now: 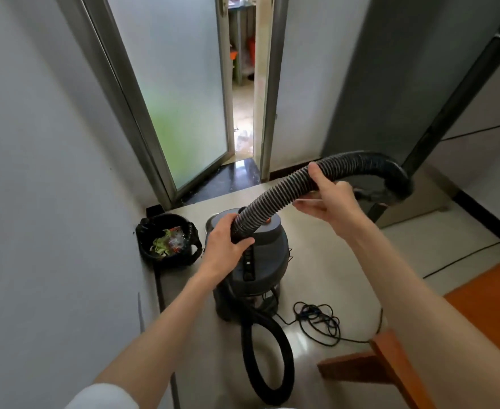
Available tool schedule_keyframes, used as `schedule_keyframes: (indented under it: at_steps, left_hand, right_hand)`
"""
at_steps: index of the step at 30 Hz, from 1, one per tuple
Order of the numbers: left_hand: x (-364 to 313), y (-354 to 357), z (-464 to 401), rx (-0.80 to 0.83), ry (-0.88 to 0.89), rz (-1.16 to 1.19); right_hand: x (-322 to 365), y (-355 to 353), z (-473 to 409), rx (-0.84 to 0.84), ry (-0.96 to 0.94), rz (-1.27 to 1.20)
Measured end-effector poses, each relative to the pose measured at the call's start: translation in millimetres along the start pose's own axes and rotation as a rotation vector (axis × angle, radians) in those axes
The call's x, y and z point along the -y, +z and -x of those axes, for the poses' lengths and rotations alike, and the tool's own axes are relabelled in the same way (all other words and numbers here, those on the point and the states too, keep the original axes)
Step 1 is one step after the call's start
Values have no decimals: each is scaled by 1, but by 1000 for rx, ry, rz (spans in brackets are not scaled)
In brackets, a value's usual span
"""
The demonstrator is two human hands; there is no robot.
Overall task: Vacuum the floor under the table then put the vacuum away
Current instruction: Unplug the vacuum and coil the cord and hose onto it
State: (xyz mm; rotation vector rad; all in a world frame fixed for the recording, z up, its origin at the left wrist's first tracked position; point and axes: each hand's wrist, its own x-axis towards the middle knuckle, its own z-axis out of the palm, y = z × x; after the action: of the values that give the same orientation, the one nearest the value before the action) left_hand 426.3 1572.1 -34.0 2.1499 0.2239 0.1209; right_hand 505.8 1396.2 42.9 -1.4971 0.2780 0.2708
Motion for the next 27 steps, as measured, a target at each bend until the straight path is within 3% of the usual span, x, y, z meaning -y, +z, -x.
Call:
schedule_keyframes:
  at_steps: [2, 5, 8, 10, 15, 19, 22, 24, 27]
  left_hand:
    - [-3, -4, -1, 26, 30, -12]
    - [-2, -7, 2, 50, 35, -14]
    - [8, -13, 10, 62, 41, -26]
    - [18, -19, 17, 109, 51, -38]
    - [49, -22, 35, 134, 146, -122]
    - [71, -14, 51, 174, 223, -185]
    - [81, 4, 84, 155, 124, -128]
    - [76, 23, 109, 74, -66, 14]
    - [55, 49, 141, -127, -713, 762]
  right_hand:
    - [3, -19, 2, -111, -25, 419]
    - [2, -38, 8, -199, -289, 868]
    - [-3, -38, 14, 16, -448, 1222]
    - [-11, -35, 18, 249, -409, 1409]
    - [-67, -13, 42, 758, -38, 1208]
    - [-119, -13, 59, 789, 50, 941]
    - [-144, -31, 71, 754, 88, 838]
    - [-155, -47, 81, 745, 103, 785]
    - [-175, -73, 104, 774, 154, 755]
